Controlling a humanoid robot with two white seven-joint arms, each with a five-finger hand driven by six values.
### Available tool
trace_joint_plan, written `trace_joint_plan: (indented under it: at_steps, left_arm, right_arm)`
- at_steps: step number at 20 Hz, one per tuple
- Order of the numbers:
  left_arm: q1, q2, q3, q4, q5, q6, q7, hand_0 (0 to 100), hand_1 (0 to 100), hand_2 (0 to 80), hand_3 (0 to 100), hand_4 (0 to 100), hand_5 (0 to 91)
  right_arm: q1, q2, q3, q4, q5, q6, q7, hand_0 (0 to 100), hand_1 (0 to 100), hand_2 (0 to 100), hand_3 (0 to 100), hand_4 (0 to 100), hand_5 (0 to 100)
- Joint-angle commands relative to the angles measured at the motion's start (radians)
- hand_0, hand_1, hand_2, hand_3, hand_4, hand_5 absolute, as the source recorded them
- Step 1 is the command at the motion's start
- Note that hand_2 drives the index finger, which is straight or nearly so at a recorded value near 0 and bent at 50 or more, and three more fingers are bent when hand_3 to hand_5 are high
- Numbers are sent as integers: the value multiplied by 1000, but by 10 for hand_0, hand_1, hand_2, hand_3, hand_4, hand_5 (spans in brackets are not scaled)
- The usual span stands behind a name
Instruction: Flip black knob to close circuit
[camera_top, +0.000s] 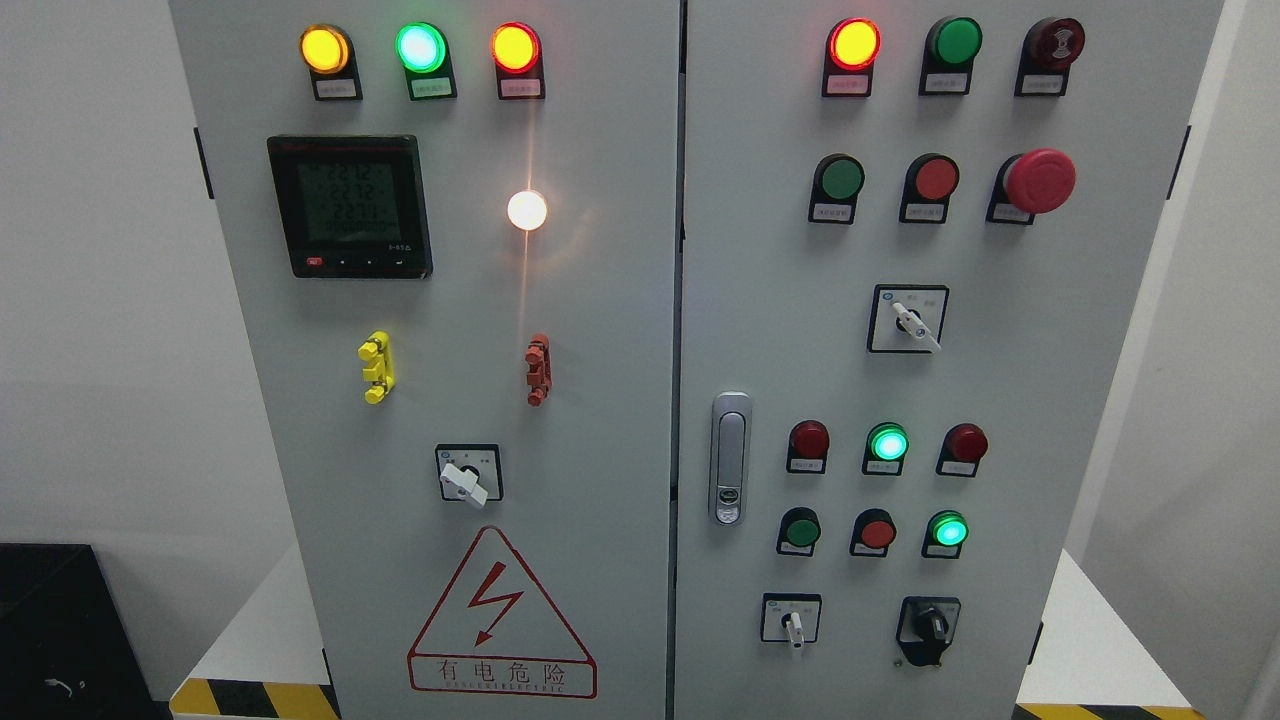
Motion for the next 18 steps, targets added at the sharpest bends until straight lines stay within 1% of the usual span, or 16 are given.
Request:
trace_joint_plan:
  at_steps: [1, 7, 9, 12, 14, 15, 16, 17, 18]
  left_arm:
    - [0, 0, -1, -1, 0, -1, -1, 120, 556, 0, 0, 0, 0]
    - [0, 0, 0, 1, 0, -1, -1, 120, 556, 0, 0, 0, 0]
    - [0, 0, 0, -1, 0, -1, -1, 120, 556, 0, 0, 0, 0]
    - [0, 0, 0, -1, 0, -1, -1, 120, 556, 0, 0, 0, 0]
    - [0, 0, -1, -1, 0, -1, -1, 120, 556, 0, 0, 0, 0]
    - [0, 0, 0, 1, 0, -1, -1, 120, 556, 0, 0, 0, 0]
    - [0, 0, -1, -1, 0, -1, -1, 120, 556, 0, 0, 0, 0]
    - [0, 0, -1, 1, 0, -1, 1, 120, 556, 0, 0, 0, 0]
    - [0, 0, 0, -1, 0, -1, -1, 120, 556, 0, 0, 0, 0]
  right_arm:
    - [0, 0, 2, 4, -26, 0, 3, 0, 42, 0, 0, 0, 0]
    - [0, 0, 5, 2, -25, 0, 4, 0, 49, 0, 0, 0, 0]
    - [-3, 0, 8, -5, -17, 3, 23, 0, 50, 0, 0, 0, 0]
    - [-26, 14, 10, -12, 15, 3, 30, 0, 50, 0, 0, 0, 0]
    - [-29, 22, 10, -44, 40, 4, 30, 0, 48, 0, 0, 0, 0]
    - [-32, 25, 10, -68, 55, 11, 30, 0, 47, 0, 0, 0, 0]
    - [-35, 25, 10, -99, 69, 36, 30, 0, 47, 0, 0, 0, 0]
    - [-41, 26, 11, -134, 80, 66, 30, 0, 46, 15, 23, 0, 0]
    - [-46, 25, 11, -166, 95, 89, 29, 0, 45, 57, 64, 0, 0]
